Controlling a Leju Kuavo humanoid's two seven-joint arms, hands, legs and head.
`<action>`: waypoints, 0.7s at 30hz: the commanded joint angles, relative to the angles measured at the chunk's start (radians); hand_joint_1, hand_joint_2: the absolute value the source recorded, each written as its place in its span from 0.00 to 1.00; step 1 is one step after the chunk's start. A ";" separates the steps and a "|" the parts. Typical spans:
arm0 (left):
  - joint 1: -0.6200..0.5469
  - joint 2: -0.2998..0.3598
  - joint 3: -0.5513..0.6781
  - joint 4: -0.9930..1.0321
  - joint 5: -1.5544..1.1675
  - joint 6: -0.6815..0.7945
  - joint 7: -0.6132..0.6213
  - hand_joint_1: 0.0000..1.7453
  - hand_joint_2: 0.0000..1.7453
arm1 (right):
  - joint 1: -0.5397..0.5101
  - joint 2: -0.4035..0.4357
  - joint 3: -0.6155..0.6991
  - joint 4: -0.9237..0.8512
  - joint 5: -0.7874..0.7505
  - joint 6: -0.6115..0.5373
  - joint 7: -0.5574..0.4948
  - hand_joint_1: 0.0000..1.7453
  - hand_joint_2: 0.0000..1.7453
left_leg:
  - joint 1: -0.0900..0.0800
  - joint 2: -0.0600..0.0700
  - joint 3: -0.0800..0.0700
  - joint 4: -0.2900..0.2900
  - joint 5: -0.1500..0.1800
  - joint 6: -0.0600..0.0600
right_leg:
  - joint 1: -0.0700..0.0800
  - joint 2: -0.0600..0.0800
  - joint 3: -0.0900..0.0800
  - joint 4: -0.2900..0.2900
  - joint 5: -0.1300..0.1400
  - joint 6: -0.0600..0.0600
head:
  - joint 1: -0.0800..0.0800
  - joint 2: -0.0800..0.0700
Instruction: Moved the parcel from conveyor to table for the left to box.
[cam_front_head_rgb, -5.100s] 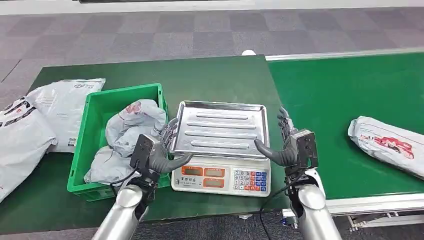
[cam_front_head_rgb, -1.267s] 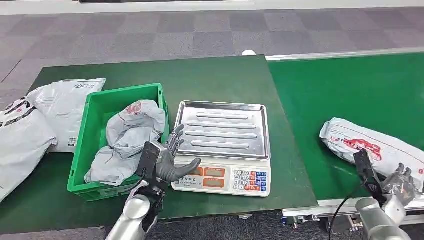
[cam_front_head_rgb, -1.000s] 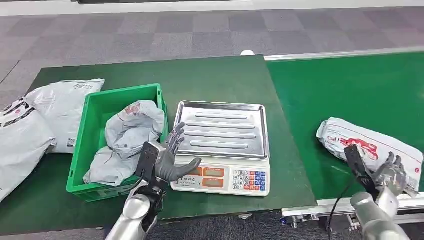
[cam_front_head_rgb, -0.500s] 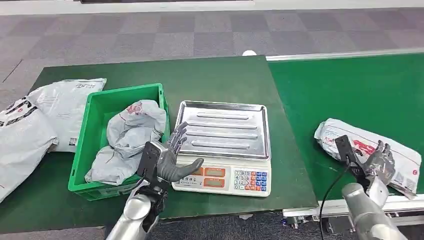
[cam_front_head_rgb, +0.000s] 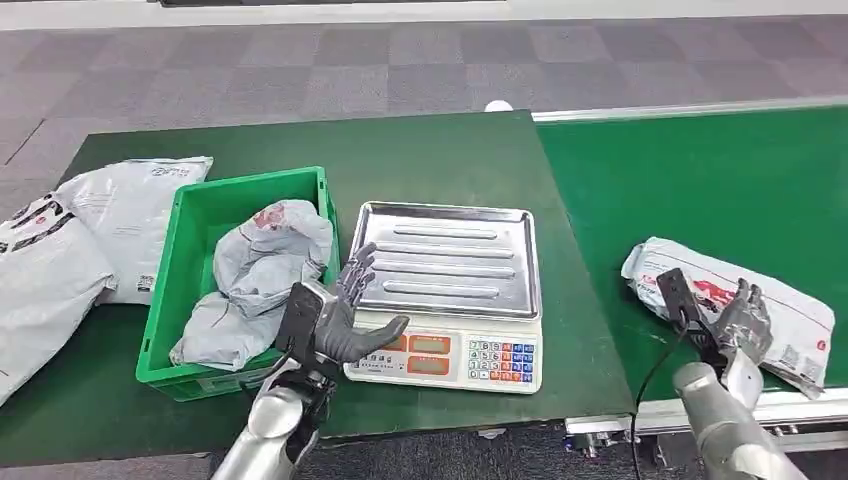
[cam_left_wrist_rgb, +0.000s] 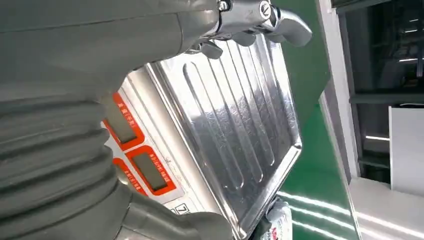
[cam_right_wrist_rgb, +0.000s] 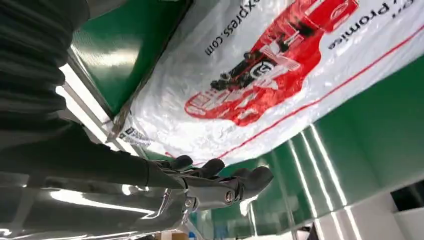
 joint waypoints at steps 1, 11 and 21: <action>-0.037 0.040 -0.077 0.026 -0.047 0.022 -0.009 0.00 1.00 | -0.036 0.015 0.010 0.125 0.013 0.010 0.049 0.00 1.00 | 0.000 0.004 0.003 -0.003 0.001 0.002 | 0.001 0.001 0.002 -0.003 0.001 -0.003 | 0.000 0.000; -0.036 0.038 -0.083 0.010 -0.049 0.021 -0.008 0.00 1.00 | -0.053 0.030 0.014 0.106 0.044 0.019 0.049 0.00 1.00 | 0.000 0.004 0.001 -0.001 0.000 0.001 | 0.001 0.002 0.000 -0.001 0.001 -0.002 | 0.000 0.000; -0.032 0.041 -0.082 0.004 -0.049 0.021 -0.008 0.00 1.00 | -0.048 0.025 0.011 0.106 0.045 0.022 0.050 0.00 1.00 | 0.000 0.005 0.002 -0.002 0.000 0.002 | 0.001 0.003 0.001 -0.003 0.002 -0.003 | 0.000 0.000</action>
